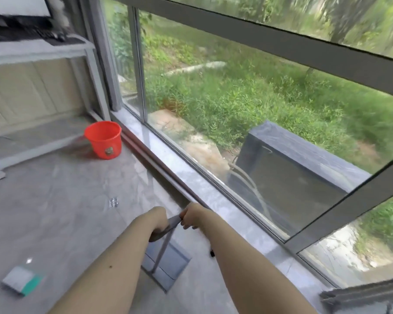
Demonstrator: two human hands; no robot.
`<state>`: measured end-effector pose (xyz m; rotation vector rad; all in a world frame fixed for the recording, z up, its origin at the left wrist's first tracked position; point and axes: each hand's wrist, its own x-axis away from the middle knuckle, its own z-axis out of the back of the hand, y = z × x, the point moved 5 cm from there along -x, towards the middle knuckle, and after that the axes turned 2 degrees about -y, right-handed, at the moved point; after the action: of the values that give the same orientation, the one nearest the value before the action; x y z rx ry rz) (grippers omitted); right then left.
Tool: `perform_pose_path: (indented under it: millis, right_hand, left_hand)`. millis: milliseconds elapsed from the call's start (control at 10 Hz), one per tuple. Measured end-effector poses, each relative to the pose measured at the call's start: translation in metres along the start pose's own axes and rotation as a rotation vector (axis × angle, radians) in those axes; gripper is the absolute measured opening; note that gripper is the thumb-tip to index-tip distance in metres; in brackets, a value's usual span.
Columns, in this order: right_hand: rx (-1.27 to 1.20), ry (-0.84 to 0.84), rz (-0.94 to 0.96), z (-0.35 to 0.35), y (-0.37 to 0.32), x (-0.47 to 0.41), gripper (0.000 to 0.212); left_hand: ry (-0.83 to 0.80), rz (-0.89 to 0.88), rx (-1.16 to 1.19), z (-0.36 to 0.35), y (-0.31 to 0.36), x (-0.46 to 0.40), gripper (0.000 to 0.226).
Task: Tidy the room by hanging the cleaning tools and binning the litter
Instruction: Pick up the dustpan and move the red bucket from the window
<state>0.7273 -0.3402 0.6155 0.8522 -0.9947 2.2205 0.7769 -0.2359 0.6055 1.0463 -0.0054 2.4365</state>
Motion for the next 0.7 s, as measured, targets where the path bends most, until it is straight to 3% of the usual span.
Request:
perform_pose_path:
  millis: [200,400,700]
  right_hand:
    - [0.128,-0.002,0.154,0.003,-0.109,-0.021,0.031]
    - [0.228,-0.065,0.26,0.01,-0.194,-0.054,0.033]
    - [0.383,-0.161,0.334,0.05,-0.287,-0.118,0.041]
  left_hand:
    - [0.15,0.081,0.274,0.067,-0.086,0.008,0.023]
    - [0.231,0.18,0.474,0.113,-0.151,-0.006,0.028]
    - [0.226,0.335,0.425,0.193,-0.2,-0.064,0.023]
